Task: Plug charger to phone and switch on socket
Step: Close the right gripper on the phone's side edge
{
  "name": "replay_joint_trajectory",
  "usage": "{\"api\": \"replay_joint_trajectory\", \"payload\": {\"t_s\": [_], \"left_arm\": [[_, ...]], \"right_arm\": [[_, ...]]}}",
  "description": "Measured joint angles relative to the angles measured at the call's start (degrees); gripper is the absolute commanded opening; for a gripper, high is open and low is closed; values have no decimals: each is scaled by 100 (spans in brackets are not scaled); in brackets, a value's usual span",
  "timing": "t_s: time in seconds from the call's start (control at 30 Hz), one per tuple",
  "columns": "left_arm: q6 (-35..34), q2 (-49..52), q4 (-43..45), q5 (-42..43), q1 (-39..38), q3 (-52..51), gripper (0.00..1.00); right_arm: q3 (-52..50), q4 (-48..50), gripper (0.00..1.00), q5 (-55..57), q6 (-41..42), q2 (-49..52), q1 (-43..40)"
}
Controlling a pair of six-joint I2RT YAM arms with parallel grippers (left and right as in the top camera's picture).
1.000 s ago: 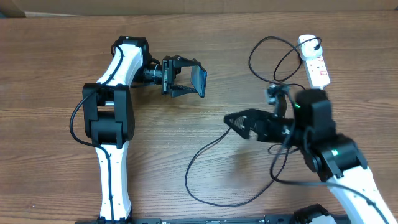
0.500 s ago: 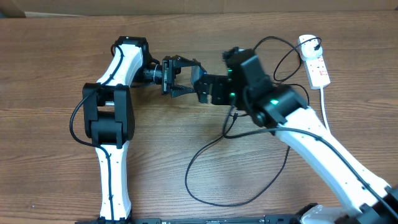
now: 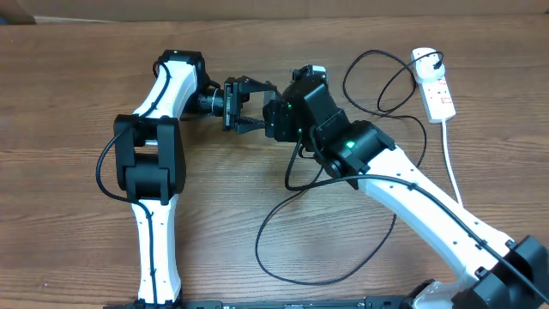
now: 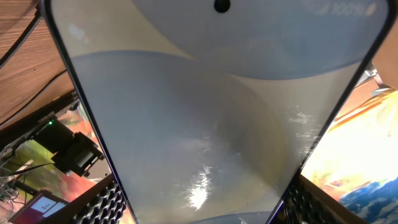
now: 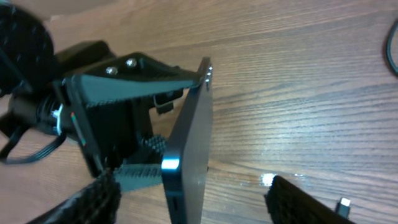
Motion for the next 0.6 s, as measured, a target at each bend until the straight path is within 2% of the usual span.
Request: {"api": "replay_joint_trajectory", "payload": {"t_s": [0.13,0.3,0.6], "left_arm": [[0,0,-2,0,0,-2,64],[0,0,-2,0,0,0,64],[-2,0,-2,0,0,0,65]], "right_arm": [[0,129,68,155,83,153,31],[0,197,58,297,151,330,31],[0,295,50,365,160,334,31]]}}
